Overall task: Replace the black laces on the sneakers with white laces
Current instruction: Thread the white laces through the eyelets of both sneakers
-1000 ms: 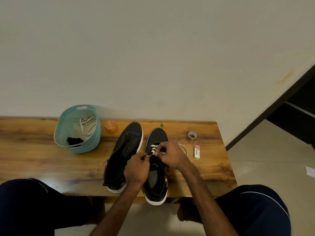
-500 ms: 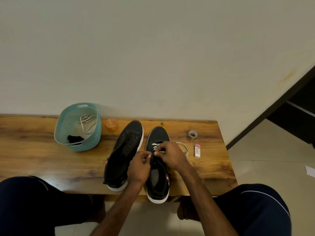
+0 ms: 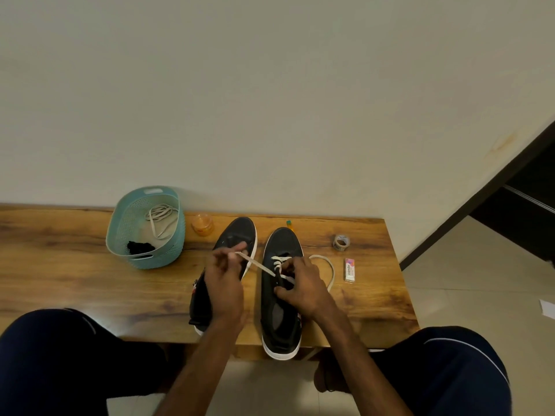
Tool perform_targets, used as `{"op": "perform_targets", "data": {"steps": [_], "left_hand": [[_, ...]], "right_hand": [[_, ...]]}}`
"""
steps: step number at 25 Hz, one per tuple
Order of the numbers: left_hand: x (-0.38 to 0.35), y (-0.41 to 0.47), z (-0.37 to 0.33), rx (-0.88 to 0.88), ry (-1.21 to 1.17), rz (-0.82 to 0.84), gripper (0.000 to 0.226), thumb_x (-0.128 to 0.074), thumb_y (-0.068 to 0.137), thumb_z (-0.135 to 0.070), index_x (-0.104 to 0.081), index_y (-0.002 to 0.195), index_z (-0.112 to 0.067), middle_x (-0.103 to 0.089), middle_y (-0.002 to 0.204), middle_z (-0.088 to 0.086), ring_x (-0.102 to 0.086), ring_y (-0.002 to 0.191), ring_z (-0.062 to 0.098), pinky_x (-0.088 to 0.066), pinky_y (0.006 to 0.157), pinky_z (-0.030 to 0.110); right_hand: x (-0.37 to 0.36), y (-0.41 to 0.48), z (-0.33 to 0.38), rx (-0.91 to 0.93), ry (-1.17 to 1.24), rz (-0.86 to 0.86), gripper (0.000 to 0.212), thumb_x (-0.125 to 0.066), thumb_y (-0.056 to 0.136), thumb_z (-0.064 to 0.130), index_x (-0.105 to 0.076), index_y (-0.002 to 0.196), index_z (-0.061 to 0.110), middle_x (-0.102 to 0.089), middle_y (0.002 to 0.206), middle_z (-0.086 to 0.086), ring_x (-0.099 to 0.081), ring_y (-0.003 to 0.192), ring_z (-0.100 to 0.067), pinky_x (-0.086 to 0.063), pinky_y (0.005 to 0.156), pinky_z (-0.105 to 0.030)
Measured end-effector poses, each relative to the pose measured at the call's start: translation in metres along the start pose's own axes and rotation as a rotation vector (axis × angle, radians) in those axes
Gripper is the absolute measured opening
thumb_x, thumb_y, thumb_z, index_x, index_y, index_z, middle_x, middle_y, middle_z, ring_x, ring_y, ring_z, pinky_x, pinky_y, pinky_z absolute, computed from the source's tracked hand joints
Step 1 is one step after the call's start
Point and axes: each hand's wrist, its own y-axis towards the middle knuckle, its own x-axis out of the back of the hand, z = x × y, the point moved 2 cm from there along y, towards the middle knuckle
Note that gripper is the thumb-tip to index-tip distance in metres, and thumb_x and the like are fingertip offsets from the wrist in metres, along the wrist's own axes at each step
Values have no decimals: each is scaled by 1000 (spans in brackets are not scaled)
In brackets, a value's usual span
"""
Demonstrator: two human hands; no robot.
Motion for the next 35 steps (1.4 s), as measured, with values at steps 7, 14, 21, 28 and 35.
{"op": "perform_targets", "data": {"steps": [7, 14, 21, 28, 35], "left_hand": [[3, 6, 0, -180, 856, 350, 19, -54, 99, -32, -56, 116, -25, -62, 106, -4, -60, 87, 9, -46, 70, 24], [2, -5, 36, -274, 1378, 486, 13, -50, 100, -32, -59, 106, -24, -56, 109, -6, -59, 95, 11, -48, 74, 26], [24, -19, -54, -56, 163, 319, 19, -45, 103, -17, -60, 107, -8, -63, 83, 3, -58, 67, 11, -47, 56, 18], [42, -18, -24, 19, 461, 390, 15, -50, 101, -20, -59, 100, -8, -61, 74, 4, -46, 54, 8, -39, 47, 15], [55, -24, 18, -106, 1007, 503, 11, -51, 101, -21, -56, 110, -25, -64, 96, -9, -60, 83, 4, -42, 65, 12]], "right_hand": [[-4, -24, -8, -84, -200, -249, 66, -74, 71, 63, -39, 114, 26, -39, 118, 5, -38, 110, -16, -44, 90, -37], [-21, -43, -11, -204, -100, -368, 65, -63, 76, 71, -37, 110, 22, -44, 110, 2, -43, 106, -19, -42, 87, -39], [-18, -53, -7, -244, 91, -326, 65, -66, 74, 72, -29, 102, 27, -47, 105, 5, -48, 102, -17, -41, 90, -42], [-28, -58, -9, -232, 49, -263, 53, -43, 86, 76, -31, 102, 27, -63, 98, 4, -62, 92, -22, -50, 84, -46], [3, -36, -23, -170, 34, -434, 30, -42, 102, 46, -58, 109, 21, -64, 99, 3, -62, 91, -18, -52, 75, -36]]}}
